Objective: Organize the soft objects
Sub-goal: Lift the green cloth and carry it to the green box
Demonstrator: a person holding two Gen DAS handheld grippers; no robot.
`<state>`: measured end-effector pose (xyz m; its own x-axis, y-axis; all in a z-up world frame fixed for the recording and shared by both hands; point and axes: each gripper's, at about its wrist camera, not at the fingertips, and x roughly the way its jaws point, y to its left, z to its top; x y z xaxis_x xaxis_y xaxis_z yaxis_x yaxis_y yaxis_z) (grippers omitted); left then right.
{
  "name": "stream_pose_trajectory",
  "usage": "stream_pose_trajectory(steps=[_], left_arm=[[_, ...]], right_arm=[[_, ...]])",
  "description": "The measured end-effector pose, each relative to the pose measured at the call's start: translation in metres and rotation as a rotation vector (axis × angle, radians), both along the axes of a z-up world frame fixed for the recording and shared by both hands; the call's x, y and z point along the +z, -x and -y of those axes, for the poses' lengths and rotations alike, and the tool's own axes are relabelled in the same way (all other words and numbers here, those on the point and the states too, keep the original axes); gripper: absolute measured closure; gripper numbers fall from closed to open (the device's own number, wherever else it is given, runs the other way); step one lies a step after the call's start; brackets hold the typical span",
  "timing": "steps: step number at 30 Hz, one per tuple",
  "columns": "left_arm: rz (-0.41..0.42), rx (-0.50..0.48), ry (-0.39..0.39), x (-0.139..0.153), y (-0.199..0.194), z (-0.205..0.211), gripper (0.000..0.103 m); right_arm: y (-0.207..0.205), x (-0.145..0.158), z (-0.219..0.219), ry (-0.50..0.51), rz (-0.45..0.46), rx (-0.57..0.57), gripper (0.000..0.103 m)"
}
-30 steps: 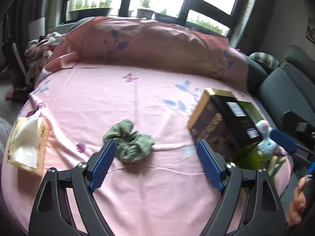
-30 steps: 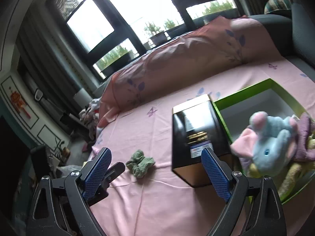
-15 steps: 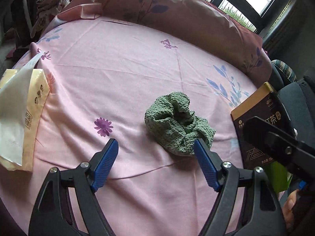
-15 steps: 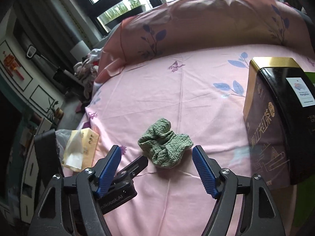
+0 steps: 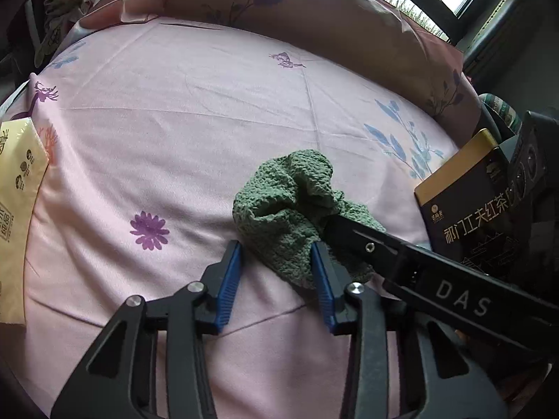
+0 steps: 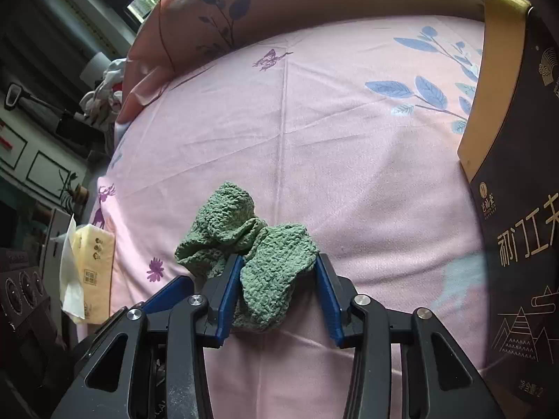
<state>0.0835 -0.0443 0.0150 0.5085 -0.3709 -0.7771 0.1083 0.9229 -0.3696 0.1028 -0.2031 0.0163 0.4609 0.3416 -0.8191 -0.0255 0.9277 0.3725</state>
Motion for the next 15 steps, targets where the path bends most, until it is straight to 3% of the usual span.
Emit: stream_pose_trajectory(steps=[4,6,10,15], left_arm=[[0.014,-0.055,0.019,0.002,0.002,0.010,0.090],[0.038,-0.064,0.009,0.009,0.006,0.014,0.091],[0.088,-0.068,0.072,0.034,0.021,0.015,0.091],[0.248,-0.133,0.078,0.081,0.056,0.035,0.091]], right_arm=[[0.000,-0.004,-0.003,-0.073,-0.003,0.046,0.087],[0.006,0.002,-0.006,-0.065,0.034,0.056,0.089],[0.025,0.032,-0.004,-0.065,0.129,0.066,0.089],[0.063,0.082,0.011,-0.114,0.269,0.077,0.089]])
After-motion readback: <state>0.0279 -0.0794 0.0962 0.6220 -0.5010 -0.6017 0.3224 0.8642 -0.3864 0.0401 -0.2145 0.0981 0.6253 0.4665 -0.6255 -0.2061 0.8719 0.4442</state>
